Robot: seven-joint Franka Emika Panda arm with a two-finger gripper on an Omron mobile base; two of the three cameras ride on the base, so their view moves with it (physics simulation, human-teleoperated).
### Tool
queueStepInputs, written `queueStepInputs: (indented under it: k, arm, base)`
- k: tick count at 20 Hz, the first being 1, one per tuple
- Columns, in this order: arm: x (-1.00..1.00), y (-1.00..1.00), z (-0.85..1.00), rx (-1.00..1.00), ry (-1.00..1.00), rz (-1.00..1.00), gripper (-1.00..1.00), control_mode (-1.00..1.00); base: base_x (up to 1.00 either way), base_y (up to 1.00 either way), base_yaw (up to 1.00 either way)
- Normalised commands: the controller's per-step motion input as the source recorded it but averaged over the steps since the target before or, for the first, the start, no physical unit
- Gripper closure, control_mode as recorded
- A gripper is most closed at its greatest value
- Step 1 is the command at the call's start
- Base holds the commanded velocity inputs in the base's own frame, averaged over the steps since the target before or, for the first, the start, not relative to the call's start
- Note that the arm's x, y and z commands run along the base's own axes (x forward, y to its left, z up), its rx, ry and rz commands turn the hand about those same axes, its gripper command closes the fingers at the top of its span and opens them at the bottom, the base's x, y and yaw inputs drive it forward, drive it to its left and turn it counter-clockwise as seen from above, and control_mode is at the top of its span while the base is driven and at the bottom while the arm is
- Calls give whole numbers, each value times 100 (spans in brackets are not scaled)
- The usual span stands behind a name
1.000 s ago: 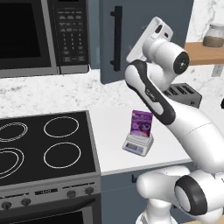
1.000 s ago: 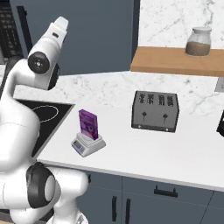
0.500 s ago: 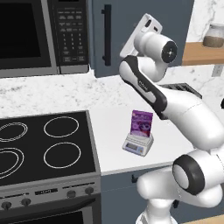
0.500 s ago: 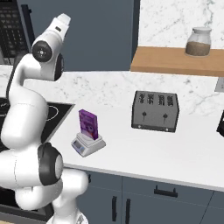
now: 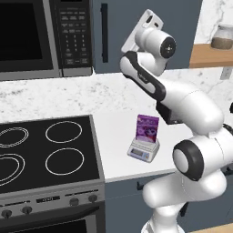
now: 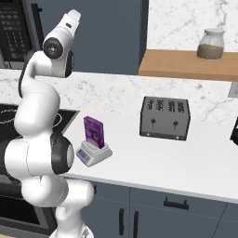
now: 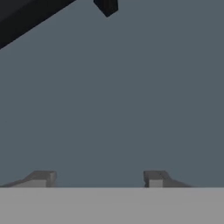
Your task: Pick the cereal and place it on the digital scale for weighing, and close the cabinet.
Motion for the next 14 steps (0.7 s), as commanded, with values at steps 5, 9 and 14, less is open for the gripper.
queueStepInputs:
  k: [5,9,14]
  arm:
    - [76,0,0,0,0,0,-100,-100]
    - [52,0,-2,0,0,0,-100,-100]
    - [40,0,-44,0,5,-4,-100,-100]
  base:
    - [0,0,0]
    - [0,0,0]
    - [0,0,0]
